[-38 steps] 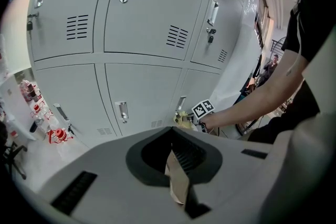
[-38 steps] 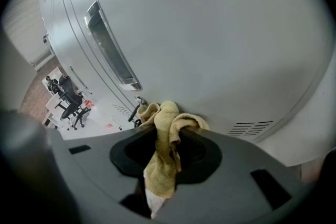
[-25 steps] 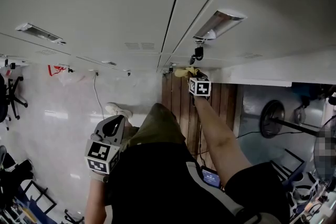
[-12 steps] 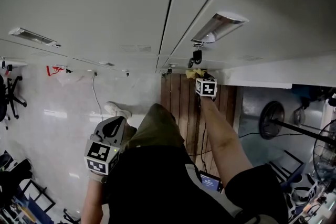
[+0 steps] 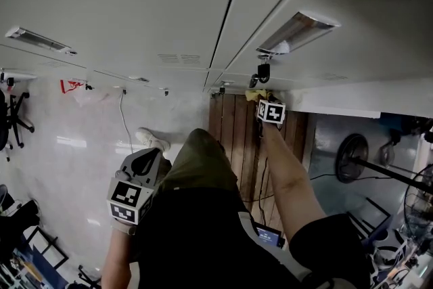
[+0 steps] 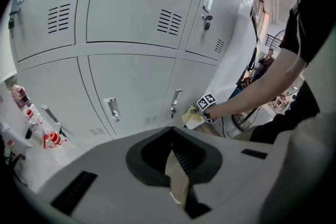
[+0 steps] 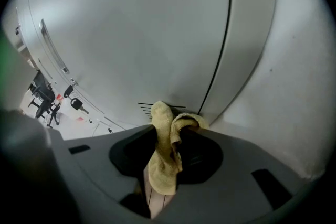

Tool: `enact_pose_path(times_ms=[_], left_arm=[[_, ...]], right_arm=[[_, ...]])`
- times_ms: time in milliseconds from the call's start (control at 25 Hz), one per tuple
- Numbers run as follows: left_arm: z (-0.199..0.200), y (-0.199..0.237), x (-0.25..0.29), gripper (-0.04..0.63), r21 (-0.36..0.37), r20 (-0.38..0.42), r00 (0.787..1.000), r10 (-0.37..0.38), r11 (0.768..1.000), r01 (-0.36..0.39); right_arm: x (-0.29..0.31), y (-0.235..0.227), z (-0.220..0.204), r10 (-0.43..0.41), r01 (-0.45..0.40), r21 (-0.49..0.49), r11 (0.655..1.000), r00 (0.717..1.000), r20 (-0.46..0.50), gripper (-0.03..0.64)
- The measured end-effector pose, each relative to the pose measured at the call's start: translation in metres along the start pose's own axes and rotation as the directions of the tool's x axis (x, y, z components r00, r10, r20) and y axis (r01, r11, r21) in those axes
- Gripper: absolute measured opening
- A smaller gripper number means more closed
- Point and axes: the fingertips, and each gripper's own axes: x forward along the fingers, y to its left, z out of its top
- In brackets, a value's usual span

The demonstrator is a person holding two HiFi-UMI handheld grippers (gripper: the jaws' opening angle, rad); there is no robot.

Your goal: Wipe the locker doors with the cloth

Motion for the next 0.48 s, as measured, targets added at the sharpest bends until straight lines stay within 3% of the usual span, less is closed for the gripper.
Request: enact_pose_path(times_ms=[480], left_arm=[[-0.015, 0.008, -0.010, 0.008, -0.037, 0.010, 0.998, 0.055, 0.998, -0.055]], right_arm=[[0.023, 0.043, -0.005, 0.080, -0.080, 0.012, 0.997, 0.997, 0.005, 0.118]])
